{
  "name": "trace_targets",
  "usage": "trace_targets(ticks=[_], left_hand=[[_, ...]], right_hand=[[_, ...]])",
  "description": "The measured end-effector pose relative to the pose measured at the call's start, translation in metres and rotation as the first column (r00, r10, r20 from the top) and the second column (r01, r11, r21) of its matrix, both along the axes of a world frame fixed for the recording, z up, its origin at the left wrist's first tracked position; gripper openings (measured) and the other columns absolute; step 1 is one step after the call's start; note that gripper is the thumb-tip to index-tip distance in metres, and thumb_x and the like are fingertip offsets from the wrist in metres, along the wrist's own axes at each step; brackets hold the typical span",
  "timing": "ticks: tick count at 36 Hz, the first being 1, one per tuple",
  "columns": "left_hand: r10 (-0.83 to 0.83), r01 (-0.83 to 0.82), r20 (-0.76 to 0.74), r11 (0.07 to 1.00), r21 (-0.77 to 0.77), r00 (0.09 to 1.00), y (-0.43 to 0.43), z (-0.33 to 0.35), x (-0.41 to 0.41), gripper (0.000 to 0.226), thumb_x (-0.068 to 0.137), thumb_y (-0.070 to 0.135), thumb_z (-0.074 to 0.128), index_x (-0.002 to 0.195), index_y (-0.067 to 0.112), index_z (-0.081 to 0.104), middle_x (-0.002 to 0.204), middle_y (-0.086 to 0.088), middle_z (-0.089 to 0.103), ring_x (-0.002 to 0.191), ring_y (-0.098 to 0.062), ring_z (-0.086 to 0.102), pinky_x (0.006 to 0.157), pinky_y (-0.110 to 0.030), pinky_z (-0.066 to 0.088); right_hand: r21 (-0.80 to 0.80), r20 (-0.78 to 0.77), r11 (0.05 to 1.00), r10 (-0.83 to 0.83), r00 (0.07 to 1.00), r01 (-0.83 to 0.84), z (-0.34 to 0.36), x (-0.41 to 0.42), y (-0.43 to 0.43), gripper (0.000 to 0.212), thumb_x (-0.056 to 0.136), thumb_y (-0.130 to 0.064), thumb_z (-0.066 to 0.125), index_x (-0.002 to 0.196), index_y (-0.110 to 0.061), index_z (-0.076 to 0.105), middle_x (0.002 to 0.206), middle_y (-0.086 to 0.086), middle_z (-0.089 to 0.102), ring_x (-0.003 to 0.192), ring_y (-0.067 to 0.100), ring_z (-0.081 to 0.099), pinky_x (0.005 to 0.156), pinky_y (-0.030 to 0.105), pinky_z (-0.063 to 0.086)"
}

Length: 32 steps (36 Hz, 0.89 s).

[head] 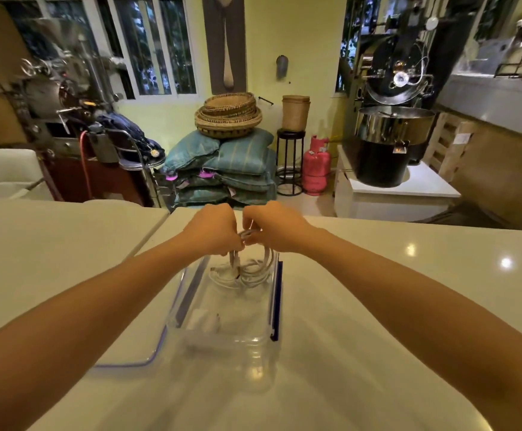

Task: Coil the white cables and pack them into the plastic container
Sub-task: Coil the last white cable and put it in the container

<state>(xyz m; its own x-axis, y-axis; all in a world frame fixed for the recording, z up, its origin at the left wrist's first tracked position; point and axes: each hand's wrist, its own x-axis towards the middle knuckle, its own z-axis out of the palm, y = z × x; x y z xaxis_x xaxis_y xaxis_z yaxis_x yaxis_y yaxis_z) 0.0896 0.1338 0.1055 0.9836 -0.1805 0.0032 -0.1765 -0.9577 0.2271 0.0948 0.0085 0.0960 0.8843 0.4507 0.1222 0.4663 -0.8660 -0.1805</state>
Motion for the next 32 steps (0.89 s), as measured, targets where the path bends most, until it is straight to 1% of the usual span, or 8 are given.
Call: trace_targets(ticks=[5,12,16,19,23,26,29,32], left_hand=[[0.069,-0.078,-0.184,0.996,-0.043,0.980,0.014,-0.039,-0.006,0.015,0.077,0.016,0.065,0.065,0.007,0.065,0.060,-0.004,0.065,0.052,-0.011,0.057,0.055,-0.020,0.047],[0.037,-0.075,-0.349,0.992,-0.098,0.936,0.016,-0.075,-0.015,0.028,0.076,0.007,0.064,0.051,0.014,0.053,0.052,0.000,0.056,0.046,-0.008,0.054,0.061,-0.023,0.053],[0.037,-0.055,-0.339,0.998,-0.043,0.940,0.014,-0.081,-0.014,0.028,0.076,0.013,0.066,0.053,0.018,0.051,0.064,-0.001,0.064,0.049,-0.006,0.052,0.058,-0.018,0.047],[0.034,-0.027,-0.317,0.999,0.026,0.948,0.014,-0.081,-0.014,0.012,0.075,0.019,0.069,0.068,0.014,0.060,0.075,-0.001,0.067,0.058,-0.010,0.054,0.062,-0.023,0.047],[0.048,-0.016,-0.249,0.991,0.132,0.967,0.013,-0.086,-0.018,0.036,0.075,0.024,0.069,0.107,0.010,0.062,0.108,-0.007,0.067,0.083,-0.019,0.059,0.071,-0.028,0.046],[0.033,0.004,-0.231,0.987,0.159,0.972,0.013,-0.091,-0.018,0.034,0.079,0.022,0.065,0.109,0.007,0.059,0.112,-0.010,0.065,0.100,-0.024,0.063,0.079,-0.030,0.049],[0.020,0.019,-0.233,0.986,0.164,0.972,0.014,-0.094,-0.017,0.030,0.081,0.022,0.062,0.106,0.006,0.061,0.111,-0.010,0.066,0.102,-0.024,0.062,0.080,-0.029,0.048],[0.000,0.042,-0.251,0.986,0.160,0.968,0.015,-0.096,-0.016,0.028,0.081,0.022,0.061,0.105,0.006,0.062,0.109,-0.011,0.066,0.100,-0.024,0.062,0.080,-0.030,0.048]], right_hand=[[-0.064,-0.100,0.995,0.065,0.993,-0.072,-0.030,0.000,0.021,0.027,0.081,-0.030,0.063,0.099,-0.010,0.058,0.103,0.011,0.065,0.092,0.027,0.054,0.066,0.031,0.033],[-0.166,-0.296,0.978,0.074,0.952,-0.127,-0.061,-0.004,0.032,0.028,0.078,-0.028,0.068,0.096,-0.007,0.063,0.100,0.013,0.068,0.077,0.022,0.051,0.070,0.032,0.042],[-0.203,-0.297,0.971,0.063,0.953,-0.128,-0.066,-0.006,0.035,0.028,0.079,-0.027,0.067,0.096,-0.005,0.065,0.100,0.014,0.069,0.075,0.021,0.051,0.067,0.031,0.042],[-0.222,-0.287,0.967,0.057,0.956,-0.124,-0.068,-0.007,0.038,0.030,0.078,-0.027,0.068,0.098,-0.005,0.065,0.100,0.012,0.069,0.075,0.020,0.051,0.065,0.029,0.039],[-0.229,-0.254,0.966,0.060,0.965,-0.120,-0.072,-0.011,0.040,0.033,0.079,-0.031,0.067,0.101,-0.006,0.064,0.090,0.007,0.062,0.075,0.019,0.048,0.067,0.029,0.038],[-0.247,-0.241,0.962,0.055,0.969,-0.116,-0.077,-0.010,0.041,0.028,0.079,-0.034,0.065,0.085,-0.007,0.065,0.090,0.008,0.067,0.074,0.018,0.047,0.068,0.029,0.038],[-0.270,-0.252,0.955,0.055,0.966,-0.124,-0.078,-0.008,0.040,0.039,0.080,-0.034,0.065,0.053,-0.017,0.043,0.060,-0.002,0.047,0.067,0.019,0.046,0.064,0.028,0.037],[-0.269,-0.298,0.955,0.043,0.954,-0.127,-0.074,-0.007,0.041,0.044,0.082,-0.030,0.063,0.049,-0.020,0.036,0.054,-0.006,0.037,0.057,0.017,0.042,0.061,0.028,0.036]])
